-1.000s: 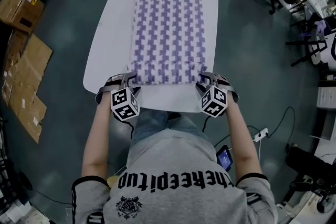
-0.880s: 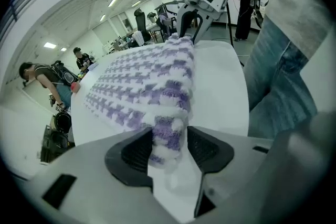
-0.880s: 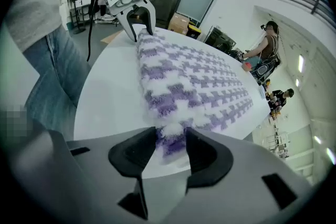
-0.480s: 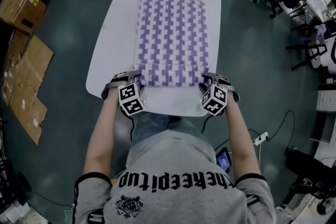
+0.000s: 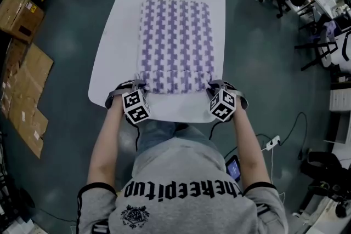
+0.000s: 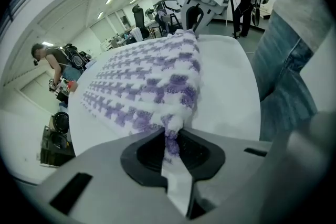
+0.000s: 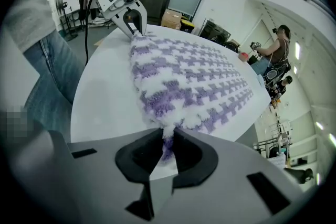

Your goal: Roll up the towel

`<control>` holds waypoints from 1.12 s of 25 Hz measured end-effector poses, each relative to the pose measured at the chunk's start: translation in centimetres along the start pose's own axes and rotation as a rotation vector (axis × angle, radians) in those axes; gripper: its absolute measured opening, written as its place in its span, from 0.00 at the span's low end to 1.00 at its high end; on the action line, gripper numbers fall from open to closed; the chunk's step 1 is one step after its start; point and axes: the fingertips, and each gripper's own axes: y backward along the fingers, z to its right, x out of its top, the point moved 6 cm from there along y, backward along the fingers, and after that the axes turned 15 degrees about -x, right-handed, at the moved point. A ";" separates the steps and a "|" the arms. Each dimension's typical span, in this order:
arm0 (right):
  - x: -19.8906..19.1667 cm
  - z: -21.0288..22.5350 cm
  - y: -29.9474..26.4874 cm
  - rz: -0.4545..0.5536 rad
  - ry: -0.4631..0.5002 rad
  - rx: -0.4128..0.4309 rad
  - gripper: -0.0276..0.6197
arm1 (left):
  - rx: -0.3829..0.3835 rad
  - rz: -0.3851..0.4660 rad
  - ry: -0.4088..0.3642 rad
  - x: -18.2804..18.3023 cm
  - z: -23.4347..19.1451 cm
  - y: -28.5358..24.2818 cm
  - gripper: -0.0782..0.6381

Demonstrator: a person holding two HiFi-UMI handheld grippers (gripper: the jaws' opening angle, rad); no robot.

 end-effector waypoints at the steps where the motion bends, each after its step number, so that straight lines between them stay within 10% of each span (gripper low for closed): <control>1: -0.3 0.2 0.4 0.000 0.001 0.006 0.11 | -0.008 -0.004 0.001 0.5 0.2 0.2 0.19; 28: -0.3 0.4 6.4 0.038 -0.152 0.237 0.14 | -0.270 0.003 0.010 0.4 3.8 4.6 0.20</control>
